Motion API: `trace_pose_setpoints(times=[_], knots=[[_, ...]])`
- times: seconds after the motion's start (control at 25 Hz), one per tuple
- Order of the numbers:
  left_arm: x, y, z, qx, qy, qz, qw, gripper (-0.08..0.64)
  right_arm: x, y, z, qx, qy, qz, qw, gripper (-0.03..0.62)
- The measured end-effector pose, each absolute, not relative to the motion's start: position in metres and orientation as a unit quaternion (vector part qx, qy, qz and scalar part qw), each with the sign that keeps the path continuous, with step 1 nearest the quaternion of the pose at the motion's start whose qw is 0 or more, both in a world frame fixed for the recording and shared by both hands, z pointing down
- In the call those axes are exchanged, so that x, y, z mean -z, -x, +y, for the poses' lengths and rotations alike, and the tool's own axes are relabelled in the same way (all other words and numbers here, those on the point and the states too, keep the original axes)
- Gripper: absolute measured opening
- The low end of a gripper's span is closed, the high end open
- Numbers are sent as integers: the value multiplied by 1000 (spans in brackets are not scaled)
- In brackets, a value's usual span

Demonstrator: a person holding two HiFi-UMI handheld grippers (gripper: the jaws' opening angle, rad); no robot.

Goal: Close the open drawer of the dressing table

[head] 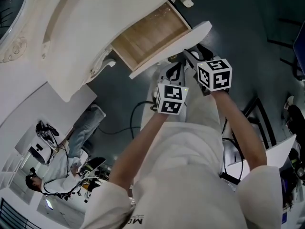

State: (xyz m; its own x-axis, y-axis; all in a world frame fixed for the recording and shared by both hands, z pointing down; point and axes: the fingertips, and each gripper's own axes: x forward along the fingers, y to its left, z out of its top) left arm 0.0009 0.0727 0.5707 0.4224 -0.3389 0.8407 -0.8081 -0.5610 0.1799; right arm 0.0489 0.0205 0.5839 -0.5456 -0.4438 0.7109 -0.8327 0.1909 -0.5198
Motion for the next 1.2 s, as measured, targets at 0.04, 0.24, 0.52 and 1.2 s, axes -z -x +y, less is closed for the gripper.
trace_pose_setpoints(times=[0.04, 0.24, 0.52, 1.2], knots=[[-572, 0, 72, -396, -789, -364, 297, 8, -584, -48, 19, -468, -429, -744, 207, 207], [-572, 7, 70, -393, -788, -369, 298, 8, -584, -45, 12, -461, -426, -748, 214, 206], [-573, 16, 65, -385, -784, -379, 306, 8, -584, -45, 5, -455, -434, -746, 222, 206], [-572, 36, 51, -367, -775, -404, 319, 8, -584, -37, -15, -438, -435, -752, 231, 206]])
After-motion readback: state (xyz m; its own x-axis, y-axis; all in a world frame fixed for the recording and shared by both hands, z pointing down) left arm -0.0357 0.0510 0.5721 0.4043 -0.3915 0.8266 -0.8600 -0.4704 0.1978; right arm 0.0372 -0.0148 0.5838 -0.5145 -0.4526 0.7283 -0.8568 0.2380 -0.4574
